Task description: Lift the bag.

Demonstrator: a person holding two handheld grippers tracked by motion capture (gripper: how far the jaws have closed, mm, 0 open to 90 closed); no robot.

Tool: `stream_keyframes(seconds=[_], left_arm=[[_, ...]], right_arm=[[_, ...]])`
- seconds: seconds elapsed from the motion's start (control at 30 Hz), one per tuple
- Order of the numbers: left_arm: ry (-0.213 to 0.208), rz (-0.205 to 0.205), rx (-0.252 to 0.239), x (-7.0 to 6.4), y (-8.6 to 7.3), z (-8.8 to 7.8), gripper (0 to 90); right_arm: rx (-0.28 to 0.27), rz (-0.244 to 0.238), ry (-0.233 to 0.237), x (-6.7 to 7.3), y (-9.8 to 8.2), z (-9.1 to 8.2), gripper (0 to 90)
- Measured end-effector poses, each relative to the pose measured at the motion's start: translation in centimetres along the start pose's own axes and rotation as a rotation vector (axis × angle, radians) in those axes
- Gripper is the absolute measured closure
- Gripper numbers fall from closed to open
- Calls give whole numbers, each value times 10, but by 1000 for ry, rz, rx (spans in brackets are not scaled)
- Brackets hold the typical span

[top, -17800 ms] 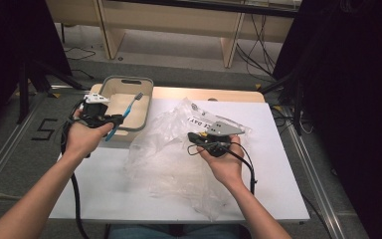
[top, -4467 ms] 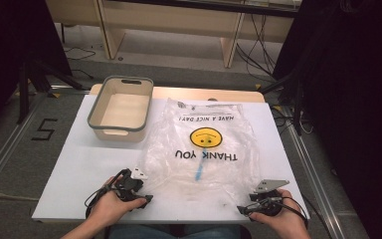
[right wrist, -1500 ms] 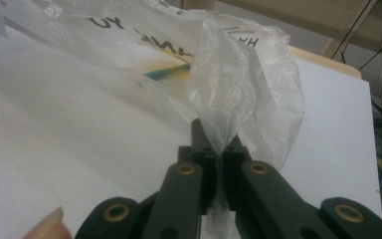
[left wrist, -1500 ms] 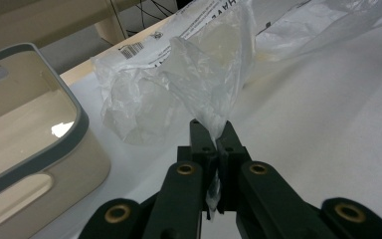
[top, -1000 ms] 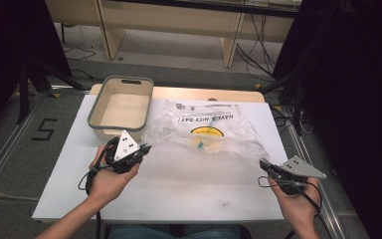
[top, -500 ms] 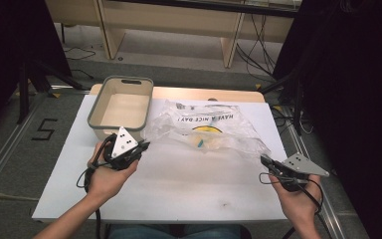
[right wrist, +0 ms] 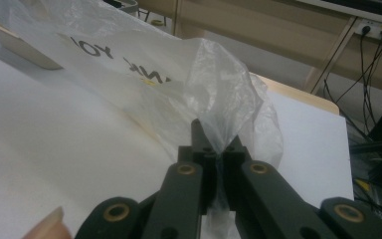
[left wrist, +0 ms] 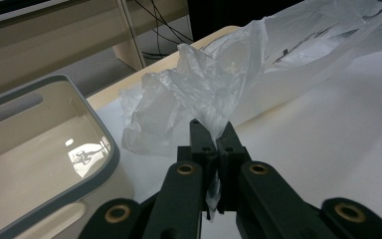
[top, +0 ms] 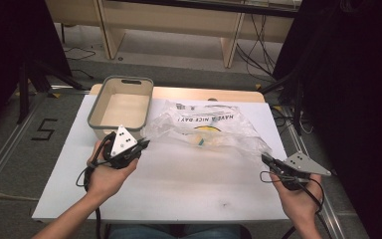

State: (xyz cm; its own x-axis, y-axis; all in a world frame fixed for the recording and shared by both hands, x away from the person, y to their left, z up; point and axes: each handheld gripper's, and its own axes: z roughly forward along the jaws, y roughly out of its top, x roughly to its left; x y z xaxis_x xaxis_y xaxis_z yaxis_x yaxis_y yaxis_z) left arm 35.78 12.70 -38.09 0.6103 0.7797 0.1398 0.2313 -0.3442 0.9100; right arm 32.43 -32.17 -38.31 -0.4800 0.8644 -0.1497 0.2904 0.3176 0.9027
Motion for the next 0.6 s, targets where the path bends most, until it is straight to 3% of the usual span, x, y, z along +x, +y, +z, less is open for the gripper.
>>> stream_keyframes(seconds=[0.6], left_arm=[[23, -21, -39, 7, 9, -5, 889]], right_arm=[[-38, -8, -10, 0, 12, 0, 900]])
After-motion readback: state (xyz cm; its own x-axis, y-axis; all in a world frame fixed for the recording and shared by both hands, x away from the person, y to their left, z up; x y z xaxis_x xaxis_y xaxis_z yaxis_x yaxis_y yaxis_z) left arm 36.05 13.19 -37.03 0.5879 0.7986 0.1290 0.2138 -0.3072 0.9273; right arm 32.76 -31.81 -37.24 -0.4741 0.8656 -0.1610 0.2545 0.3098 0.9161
